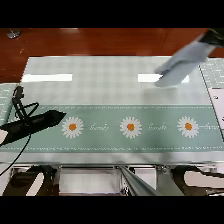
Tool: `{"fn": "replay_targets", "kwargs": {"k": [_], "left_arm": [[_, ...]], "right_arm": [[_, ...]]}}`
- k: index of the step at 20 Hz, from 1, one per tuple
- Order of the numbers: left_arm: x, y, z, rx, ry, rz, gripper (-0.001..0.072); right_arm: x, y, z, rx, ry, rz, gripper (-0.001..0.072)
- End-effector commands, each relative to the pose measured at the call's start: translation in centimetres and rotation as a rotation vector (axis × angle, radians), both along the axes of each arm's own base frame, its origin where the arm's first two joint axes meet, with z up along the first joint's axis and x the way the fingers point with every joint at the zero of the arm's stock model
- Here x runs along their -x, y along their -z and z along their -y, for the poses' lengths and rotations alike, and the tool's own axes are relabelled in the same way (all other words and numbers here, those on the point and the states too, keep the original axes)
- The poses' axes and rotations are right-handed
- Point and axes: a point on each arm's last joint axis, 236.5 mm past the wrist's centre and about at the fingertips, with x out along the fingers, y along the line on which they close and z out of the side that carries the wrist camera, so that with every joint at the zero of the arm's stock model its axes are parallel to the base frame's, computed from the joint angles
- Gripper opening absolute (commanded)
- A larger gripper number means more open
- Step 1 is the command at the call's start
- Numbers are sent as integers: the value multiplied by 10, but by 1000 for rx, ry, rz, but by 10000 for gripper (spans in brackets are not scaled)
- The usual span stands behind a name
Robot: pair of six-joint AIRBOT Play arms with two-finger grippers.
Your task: Fold the shirts.
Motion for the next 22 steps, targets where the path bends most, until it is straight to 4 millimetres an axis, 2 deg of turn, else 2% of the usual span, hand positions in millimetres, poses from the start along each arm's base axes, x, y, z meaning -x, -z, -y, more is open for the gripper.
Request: {"fn": "replay_targets", "kwargs": {"k": [1, 4, 6, 7, 9, 11, 12, 13, 14, 15, 16, 18, 19, 20, 21, 22], "left_arm": [[0, 0, 0, 0, 0, -1, 23], [0, 0, 0, -11, 12, 9, 23], [-1, 0, 0, -11, 10, 10, 23], [-1, 0, 0, -16, 15, 14, 23], [-1, 0, 0, -16, 15, 14, 23], [-1, 0, 0, -16, 15, 14, 23], [0, 0, 0, -15, 15, 13, 22], [-1, 0, -1, -17, 15, 16, 22], [-5, -2, -6, -40, 5, 34, 22], [-14, -9, -17, -75, -18, 63, 22], [-27, -26, -29, -100, -51, 102, 22], [-59, -76, -50, -133, -90, 203, 22], [-76, -103, -55, -151, -88, 250, 22], [-92, -133, -56, -161, -73, 291, 22], [-107, -160, -52, -162, -47, 320, 22], [-121, -185, -42, -162, -3, 347, 22]], "right_arm": [[79, 29, 95, 54, 268, -233, 35], [150, 61, 141, 94, 460, -356, 35], [207, 86, 165, 123, 634, -437, 35], [242, 103, 174, 149, 724, -503, 35], [300, 139, 178, 185, 826, -611, 36], [339, 183, 162, 153, 843, -702, 39], [353, 200, 155, 134, 875, -740, 119], [356, 212, 153, 117, 905, -743, 463], [346, 213, 156, 111, 886, -706, 624], [326, 207, 161, 99, 860, -642, 617], [303, 196, 168, 88, 845, -573, 617], [233, 156, 176, 41, 784, -368, 616], [191, 128, 174, 19, 723, -249, 615], [151, 101, 165, 1, 654, -139, 611], [109, 72, 147, -17, 566, -27, 585], [70, 47, 119, -25, 448, 65, 453]]}}
